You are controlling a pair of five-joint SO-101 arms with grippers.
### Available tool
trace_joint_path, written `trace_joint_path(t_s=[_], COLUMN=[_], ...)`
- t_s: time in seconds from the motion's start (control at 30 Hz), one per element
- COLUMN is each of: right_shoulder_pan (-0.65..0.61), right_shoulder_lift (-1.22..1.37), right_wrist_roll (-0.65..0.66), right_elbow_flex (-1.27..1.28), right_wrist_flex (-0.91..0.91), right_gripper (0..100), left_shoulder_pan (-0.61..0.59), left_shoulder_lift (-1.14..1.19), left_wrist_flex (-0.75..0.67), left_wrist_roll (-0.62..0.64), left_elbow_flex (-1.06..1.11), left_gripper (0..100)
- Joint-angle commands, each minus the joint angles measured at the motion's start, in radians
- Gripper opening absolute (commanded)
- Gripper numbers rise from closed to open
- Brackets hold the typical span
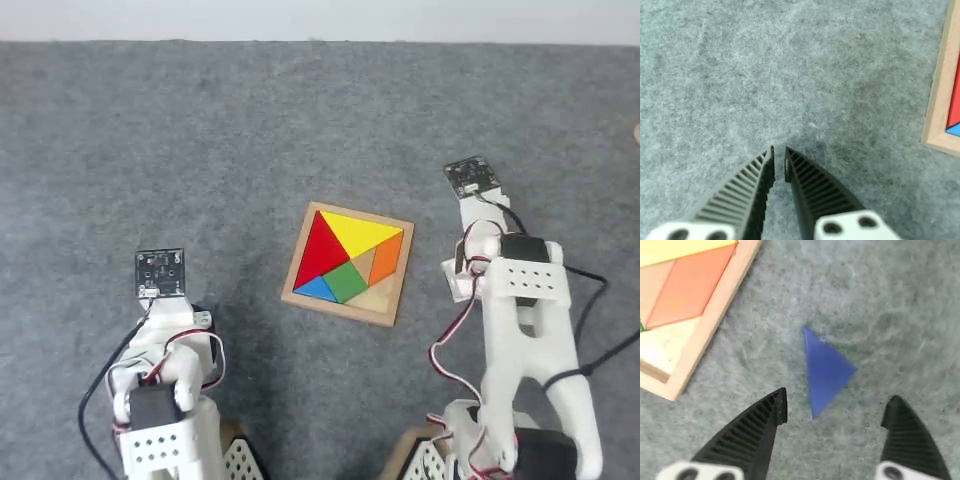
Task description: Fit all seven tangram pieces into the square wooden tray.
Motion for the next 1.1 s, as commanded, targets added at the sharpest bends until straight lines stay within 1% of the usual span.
trace_joint_path(t_s=[0.0,0.23,0.37,0.47,0.6,0.67,0.77,0.9,1.0,1.07], right_shoulder_pan=[0.024,0.025,0.018,0.018,0.012,0.005,0.007,0.007,0.005,0.019], right_shoulder_lift=[0.07,0.361,0.44,0.452,0.46,0.461,0.461,0.461,0.461,0.461], right_wrist_roll=[0.044,0.091,0.095,0.098,0.103,0.127,0.11,0.106,0.103,0.052], right_elbow_flex=[-0.069,-0.213,-0.279,-0.288,-0.288,-0.285,-0.285,-0.282,-0.262,-0.258], right_wrist_flex=[-0.012,-0.025,-0.028,-0.027,-0.047,-0.047,-0.047,-0.039,-0.039,-0.039], right_gripper=[32.1,32.1,32.1,29.8,19.1,16.2,18.0,18.1,15.4,16.9], left_shoulder_pan=[0.006,0.006,0.006,0.006,0.006,0.006,0.006,0.006,0.006,0.006], left_shoulder_lift=[-0.017,-0.017,-0.017,-0.017,-0.017,-0.017,-0.017,-0.017,-0.017,-0.017], left_wrist_flex=[0.003,0.003,0.003,0.003,0.003,0.003,0.003,0.003,0.003,0.003], left_wrist_roll=[-0.005,-0.005,-0.005,-0.005,-0.005,-0.005,-0.005,-0.005,-0.005,-0.005], left_elbow_flex=[-0.005,-0.005,-0.005,-0.005,-0.005,-0.005,-0.005,-0.005,-0.005,-0.005], left_gripper=[4,4,4,4,4,4,4,4,4,4])
